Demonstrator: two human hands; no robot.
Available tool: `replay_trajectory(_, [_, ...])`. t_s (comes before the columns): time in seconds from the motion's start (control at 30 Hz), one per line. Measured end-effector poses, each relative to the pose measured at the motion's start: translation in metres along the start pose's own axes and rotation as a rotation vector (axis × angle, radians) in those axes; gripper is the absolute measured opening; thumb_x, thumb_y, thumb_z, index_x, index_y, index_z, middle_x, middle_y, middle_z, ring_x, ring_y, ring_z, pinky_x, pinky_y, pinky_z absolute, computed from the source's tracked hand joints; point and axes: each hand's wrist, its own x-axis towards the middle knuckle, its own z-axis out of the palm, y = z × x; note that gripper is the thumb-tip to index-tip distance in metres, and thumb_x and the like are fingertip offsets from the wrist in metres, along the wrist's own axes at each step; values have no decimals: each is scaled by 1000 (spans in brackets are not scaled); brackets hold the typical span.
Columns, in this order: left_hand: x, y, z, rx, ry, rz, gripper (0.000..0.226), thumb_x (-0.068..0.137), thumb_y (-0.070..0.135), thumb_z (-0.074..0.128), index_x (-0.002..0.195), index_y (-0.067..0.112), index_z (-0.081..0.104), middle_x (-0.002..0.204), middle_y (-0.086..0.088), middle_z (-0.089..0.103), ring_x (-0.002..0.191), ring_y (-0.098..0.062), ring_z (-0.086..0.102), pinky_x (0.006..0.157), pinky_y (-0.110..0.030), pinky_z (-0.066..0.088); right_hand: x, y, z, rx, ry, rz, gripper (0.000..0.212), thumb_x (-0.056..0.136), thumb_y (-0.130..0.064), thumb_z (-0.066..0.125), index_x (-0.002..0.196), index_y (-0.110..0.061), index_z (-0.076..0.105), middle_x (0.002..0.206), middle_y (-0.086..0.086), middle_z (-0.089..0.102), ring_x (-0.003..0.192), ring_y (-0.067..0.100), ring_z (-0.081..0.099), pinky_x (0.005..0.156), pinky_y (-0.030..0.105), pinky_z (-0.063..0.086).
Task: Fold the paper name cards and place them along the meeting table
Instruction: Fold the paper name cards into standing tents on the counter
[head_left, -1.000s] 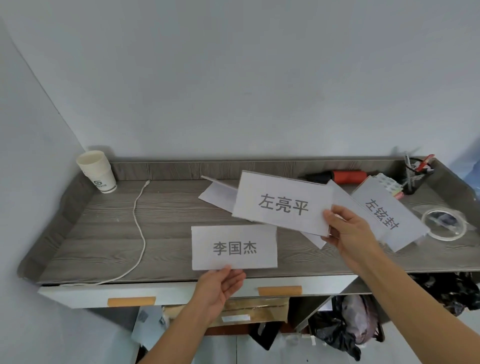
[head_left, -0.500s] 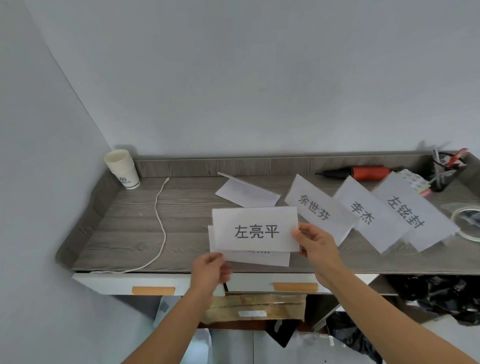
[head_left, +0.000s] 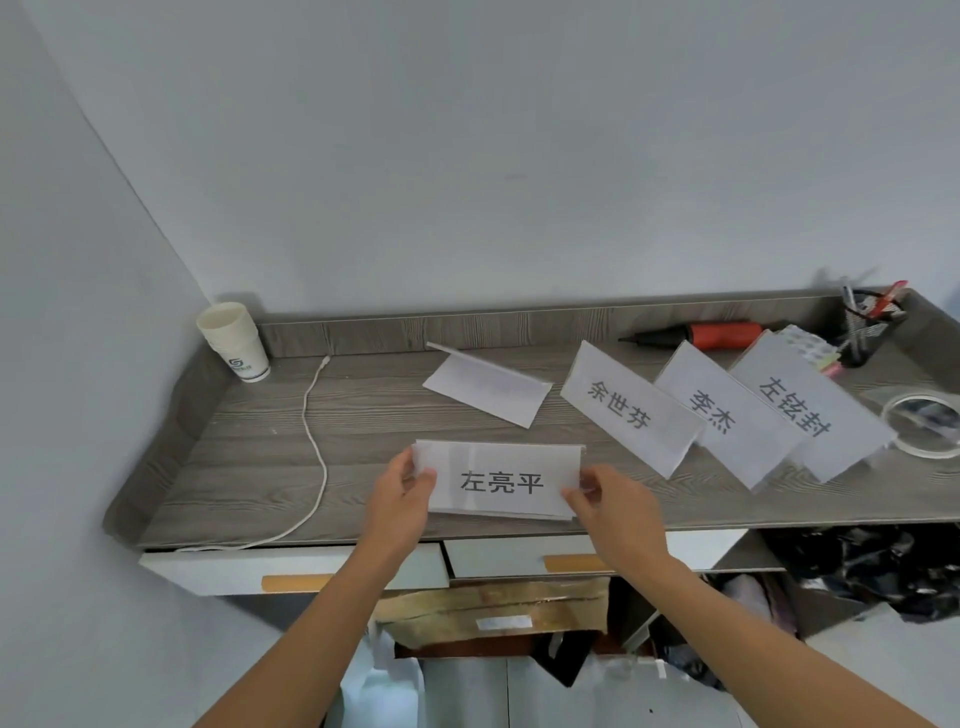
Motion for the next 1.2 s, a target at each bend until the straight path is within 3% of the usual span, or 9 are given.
replay_trajectory(0.1, [0, 3, 3, -9, -6, -7, 36, 98, 15, 47, 134, 18, 48, 111, 8, 57, 105, -14, 56, 87, -28, 43, 1, -8, 3, -110, -90, 7, 36, 95, -37, 48, 125, -17, 51, 108, 0, 69, 92, 21, 66, 78, 37, 54])
replay_trajectory(0.27, [6, -1, 7, 0, 11, -18, 39, 96, 16, 51, 134, 17, 48, 119, 1, 59, 105, -15, 55, 87, -30, 43, 12, -12, 4, -193, -167, 8, 27, 98, -33, 41, 117, -15, 46, 100, 5, 68, 86, 24, 64, 69, 34, 49])
replay_trajectory(0.43, [13, -5, 10, 14, 71, -40, 41, 94, 16, 53, 135, 14, 45, 113, -3, 58, 95, -15, 57, 77, -29, 47, 34, 1, -6, -138, -241, -37, 24, 98, -21, 39, 115, -12, 54, 101, 8, 69, 84, 24, 62, 74, 37, 52])
replay_trajectory(0.53, [19, -6, 8, 68, 126, -25, 48, 94, 18, 55, 139, 17, 39, 103, -1, 60, 86, -11, 59, 70, -27, 48, 57, 17, -23, 62, -197, 113, 24, 96, -16, 46, 110, -13, 65, 103, 5, 71, 89, 21, 67, 86, 41, 54])
replay_trajectory(0.67, [27, -6, 8, 188, 131, 62, 53, 93, 22, 56, 143, 25, 37, 104, 0, 65, 91, -13, 64, 79, -36, 56, 99, 10, -43, 424, -157, 267, 20, 94, -22, 55, 81, -14, 68, 86, 8, 74, 74, 19, 70, 71, 37, 56])
replay_trajectory(0.8, [31, -1, 16, 342, 170, 90, 35, 94, 23, 55, 128, 16, 54, 100, -2, 65, 84, -13, 62, 70, -25, 52, 143, -15, -32, 717, -307, 434, 23, 93, -27, 57, 97, -5, 66, 80, 8, 71, 65, 16, 66, 53, 25, 47])
replay_trajectory(0.97, [31, 1, 25, 334, 255, 74, 24, 92, 21, 58, 115, 14, 60, 93, 4, 63, 82, 0, 59, 66, -15, 50, 188, -26, 3, 902, -567, 713, 33, 95, -34, 53, 101, -2, 55, 94, 16, 71, 73, 21, 68, 51, 28, 52])
replay_trajectory(1.13, [28, 2, 36, 289, 288, 9, 23, 92, 26, 57, 114, 20, 60, 99, 0, 71, 88, -9, 67, 76, -32, 57, 215, -30, 26, 1083, -578, 804, 12, 95, -14, 54, 104, -5, 53, 62, 11, 71, 43, 13, 66, 33, 17, 47])
replay_trajectory(1.2, [27, 2, 38, 283, 303, -2, 25, 92, 24, 58, 116, 20, 61, 100, 1, 72, 88, -7, 66, 75, -26, 56, 222, -35, 19, 1113, -612, 762, 6, 95, -10, 54, 99, -6, 54, 62, 12, 71, 40, 10, 65, 33, 15, 45])
